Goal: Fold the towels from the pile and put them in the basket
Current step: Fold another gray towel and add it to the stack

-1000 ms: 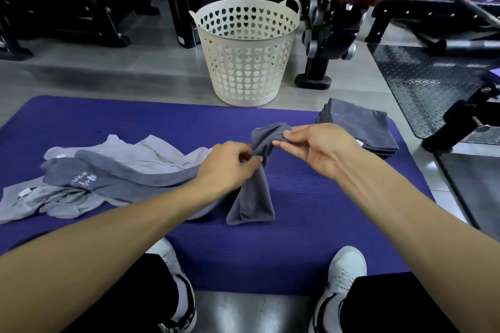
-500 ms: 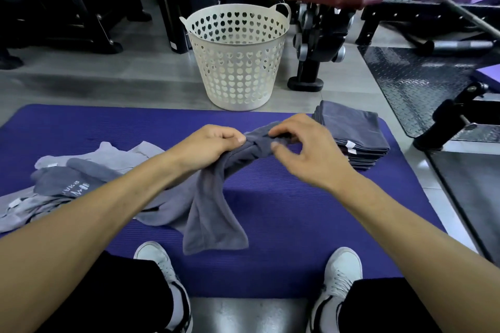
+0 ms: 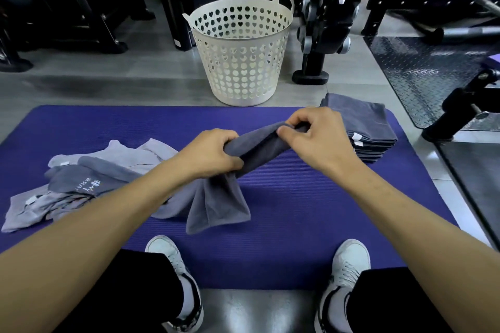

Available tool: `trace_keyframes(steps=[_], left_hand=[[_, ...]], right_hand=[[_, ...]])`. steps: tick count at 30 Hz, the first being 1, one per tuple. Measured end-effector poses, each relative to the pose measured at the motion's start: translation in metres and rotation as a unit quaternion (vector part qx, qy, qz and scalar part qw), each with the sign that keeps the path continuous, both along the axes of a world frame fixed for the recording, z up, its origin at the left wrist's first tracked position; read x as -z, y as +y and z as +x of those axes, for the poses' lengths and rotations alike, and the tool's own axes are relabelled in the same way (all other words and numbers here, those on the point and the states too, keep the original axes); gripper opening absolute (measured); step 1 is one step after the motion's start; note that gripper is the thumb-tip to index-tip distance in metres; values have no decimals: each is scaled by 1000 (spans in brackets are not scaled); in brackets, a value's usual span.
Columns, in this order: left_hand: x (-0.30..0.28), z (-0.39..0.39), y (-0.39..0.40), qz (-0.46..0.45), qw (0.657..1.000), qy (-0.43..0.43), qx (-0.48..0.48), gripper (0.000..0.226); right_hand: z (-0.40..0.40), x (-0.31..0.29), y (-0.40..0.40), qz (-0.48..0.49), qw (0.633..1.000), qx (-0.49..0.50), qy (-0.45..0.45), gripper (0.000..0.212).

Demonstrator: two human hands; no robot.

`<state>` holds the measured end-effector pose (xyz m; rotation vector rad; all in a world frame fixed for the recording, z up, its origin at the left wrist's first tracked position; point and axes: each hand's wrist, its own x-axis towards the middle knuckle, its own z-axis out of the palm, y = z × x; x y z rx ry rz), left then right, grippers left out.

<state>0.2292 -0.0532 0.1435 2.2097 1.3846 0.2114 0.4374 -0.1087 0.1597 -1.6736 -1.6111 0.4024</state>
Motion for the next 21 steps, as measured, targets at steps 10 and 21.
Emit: trace_keyframes(steps=[10,21], left_hand=[[-2,-19,17,82,987,-107,-88,22],[-35,0,-10,-4,976,-215,17,17]], right_hand=[[33,5,0,-17,990,124,66,20],[-6,7,-17,-13,995,-103,10,28]])
